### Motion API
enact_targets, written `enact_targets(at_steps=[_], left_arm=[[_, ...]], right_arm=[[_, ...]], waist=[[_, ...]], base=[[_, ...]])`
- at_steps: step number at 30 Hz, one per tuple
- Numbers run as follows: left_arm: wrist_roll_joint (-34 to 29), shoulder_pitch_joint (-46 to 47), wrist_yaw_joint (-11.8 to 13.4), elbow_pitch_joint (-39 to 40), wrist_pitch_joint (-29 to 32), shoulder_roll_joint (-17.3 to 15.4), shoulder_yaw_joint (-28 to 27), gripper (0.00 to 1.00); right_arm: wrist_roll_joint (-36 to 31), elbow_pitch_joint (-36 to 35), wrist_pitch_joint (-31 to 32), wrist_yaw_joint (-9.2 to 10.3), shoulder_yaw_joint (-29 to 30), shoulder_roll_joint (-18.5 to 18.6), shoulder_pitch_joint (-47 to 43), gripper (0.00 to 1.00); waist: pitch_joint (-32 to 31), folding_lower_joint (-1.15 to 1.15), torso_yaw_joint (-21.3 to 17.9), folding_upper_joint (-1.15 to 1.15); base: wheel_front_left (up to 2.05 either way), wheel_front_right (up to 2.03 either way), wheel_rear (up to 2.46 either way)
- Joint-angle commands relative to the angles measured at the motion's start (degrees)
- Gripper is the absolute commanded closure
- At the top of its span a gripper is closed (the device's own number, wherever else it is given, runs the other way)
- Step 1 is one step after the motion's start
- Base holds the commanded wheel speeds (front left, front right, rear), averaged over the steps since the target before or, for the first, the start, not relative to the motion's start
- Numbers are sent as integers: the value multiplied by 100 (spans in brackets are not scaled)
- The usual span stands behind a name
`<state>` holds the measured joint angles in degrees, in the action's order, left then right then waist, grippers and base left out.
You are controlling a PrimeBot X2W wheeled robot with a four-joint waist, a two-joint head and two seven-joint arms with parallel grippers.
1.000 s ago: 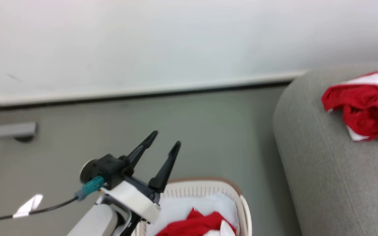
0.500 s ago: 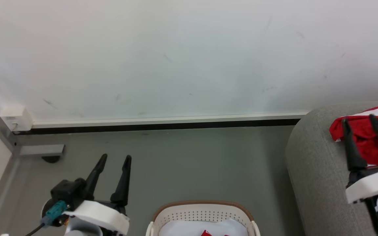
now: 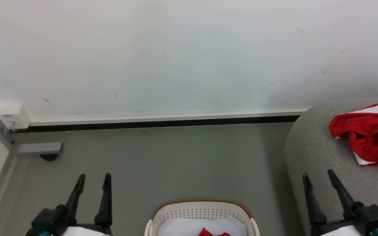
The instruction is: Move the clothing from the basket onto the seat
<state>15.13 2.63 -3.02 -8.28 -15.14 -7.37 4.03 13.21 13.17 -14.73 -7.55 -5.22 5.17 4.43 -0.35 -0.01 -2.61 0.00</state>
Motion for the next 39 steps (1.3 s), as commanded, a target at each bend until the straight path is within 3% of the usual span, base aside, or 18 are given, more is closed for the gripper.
enact_targets(at_steps=[1,12,39], left_arm=[[-130,-137,-62,11,0,78,-108,0],[-490,-70,-338,-88,0,376,-339,0],[-536,9,-447,-225,0,438,-343,0]], right_arm=[[-135,-90,-40,13,-91,-55,-43,0],[-223,-299,-45,13,-48,-184,-66,0],[-194,-157,-46,13,-56,-236,34,0]], waist=[[20,1,-10,0],[26,1,-32,0],[42,1,-99,0]], base=[[0,0,0],[0,0,0],[0,0,0]])
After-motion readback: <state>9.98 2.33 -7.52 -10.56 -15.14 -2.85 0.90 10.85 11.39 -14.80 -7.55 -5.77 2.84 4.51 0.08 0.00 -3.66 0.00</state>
